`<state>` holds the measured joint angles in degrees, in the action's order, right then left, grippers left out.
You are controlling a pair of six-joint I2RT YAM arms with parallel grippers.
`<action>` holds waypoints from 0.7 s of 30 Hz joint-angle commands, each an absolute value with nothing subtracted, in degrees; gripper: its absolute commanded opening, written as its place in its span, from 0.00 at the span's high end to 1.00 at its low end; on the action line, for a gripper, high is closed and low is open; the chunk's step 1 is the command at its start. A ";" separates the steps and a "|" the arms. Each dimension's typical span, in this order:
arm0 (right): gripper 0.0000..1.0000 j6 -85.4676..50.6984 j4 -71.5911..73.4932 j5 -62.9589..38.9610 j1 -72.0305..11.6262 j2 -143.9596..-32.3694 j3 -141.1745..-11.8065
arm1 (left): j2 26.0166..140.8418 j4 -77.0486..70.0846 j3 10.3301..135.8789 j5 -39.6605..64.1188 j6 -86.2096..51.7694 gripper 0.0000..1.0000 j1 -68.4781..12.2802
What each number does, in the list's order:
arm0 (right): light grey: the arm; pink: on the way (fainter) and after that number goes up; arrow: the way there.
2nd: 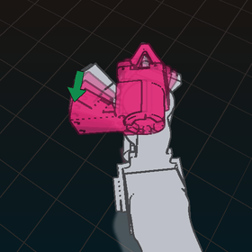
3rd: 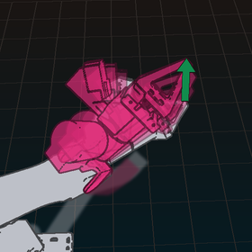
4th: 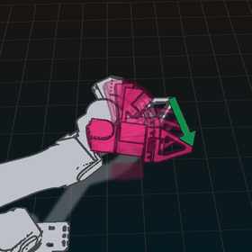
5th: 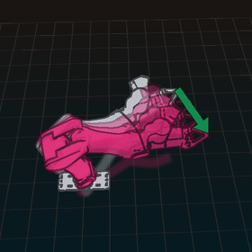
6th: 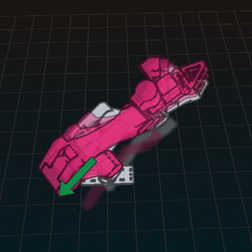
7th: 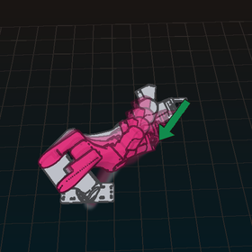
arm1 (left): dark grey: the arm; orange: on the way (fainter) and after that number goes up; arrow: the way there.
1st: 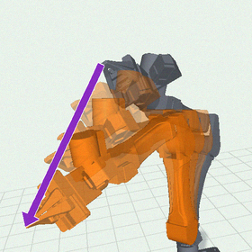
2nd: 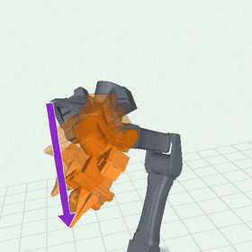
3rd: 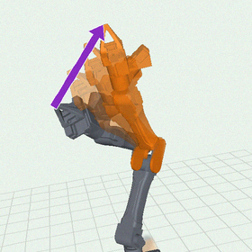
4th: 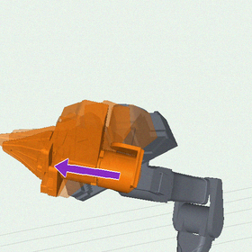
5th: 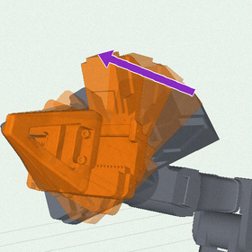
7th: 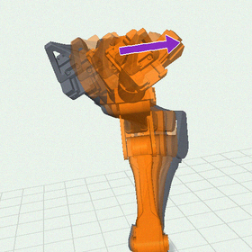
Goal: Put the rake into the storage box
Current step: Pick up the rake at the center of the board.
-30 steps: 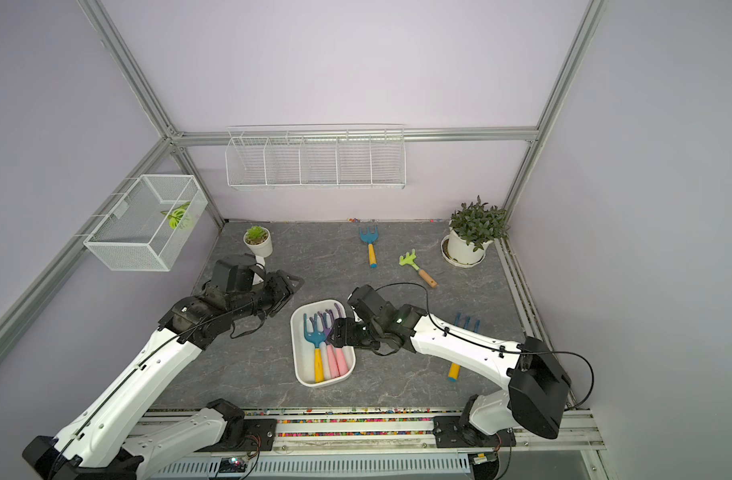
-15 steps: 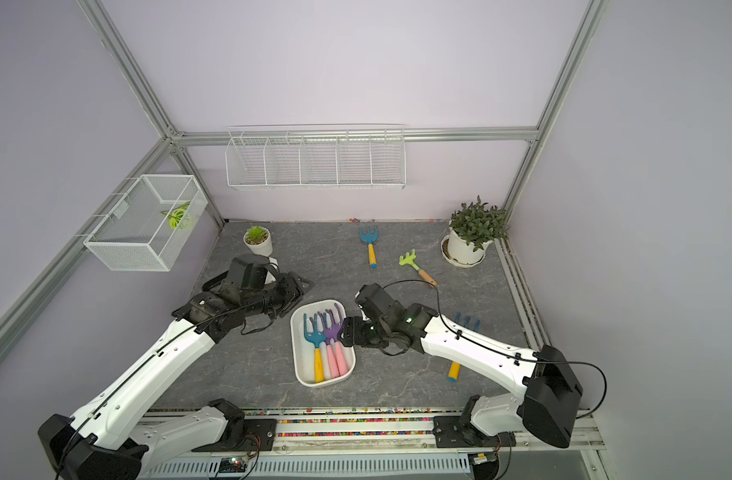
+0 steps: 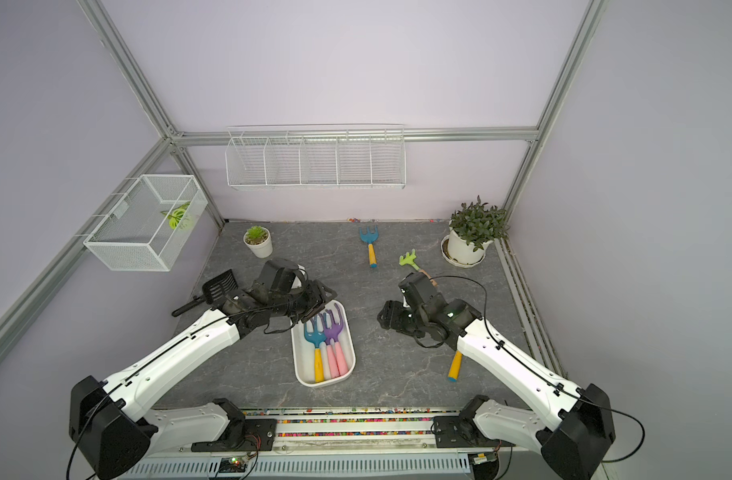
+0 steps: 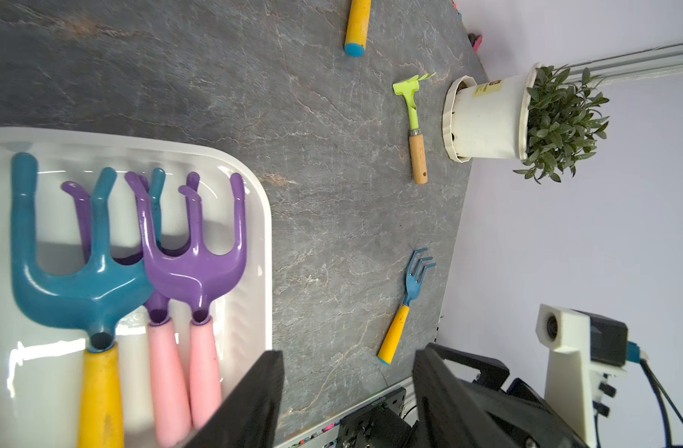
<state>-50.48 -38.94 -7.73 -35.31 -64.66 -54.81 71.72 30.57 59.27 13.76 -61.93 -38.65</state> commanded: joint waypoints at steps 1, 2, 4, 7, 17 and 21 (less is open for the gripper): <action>0.32 -46.83 -43.53 -8.10 -30.41 -63.06 -53.92 | 72.90 27.99 59.15 15.24 -62.09 0.42 -39.54; 0.32 -45.88 -44.12 -8.83 -28.55 -63.12 -54.25 | 73.24 27.69 59.15 15.42 -62.06 0.42 -39.79; 0.30 -43.91 -45.40 -9.82 -25.36 -63.68 -55.35 | 73.67 27.21 59.15 15.64 -62.05 0.43 -40.20; 0.29 -40.79 -47.64 -10.37 -21.43 -65.88 -57.80 | 74.04 26.64 59.15 15.82 -62.05 0.43 -40.68; 0.25 -32.11 -53.59 -5.54 -16.69 -79.11 -70.19 | 72.46 28.44 59.68 14.06 -60.98 0.43 -40.70; 0.25 -27.88 -56.03 -3.44 -16.68 -85.64 -76.15 | 70.75 28.72 59.01 12.51 -60.91 0.42 -39.79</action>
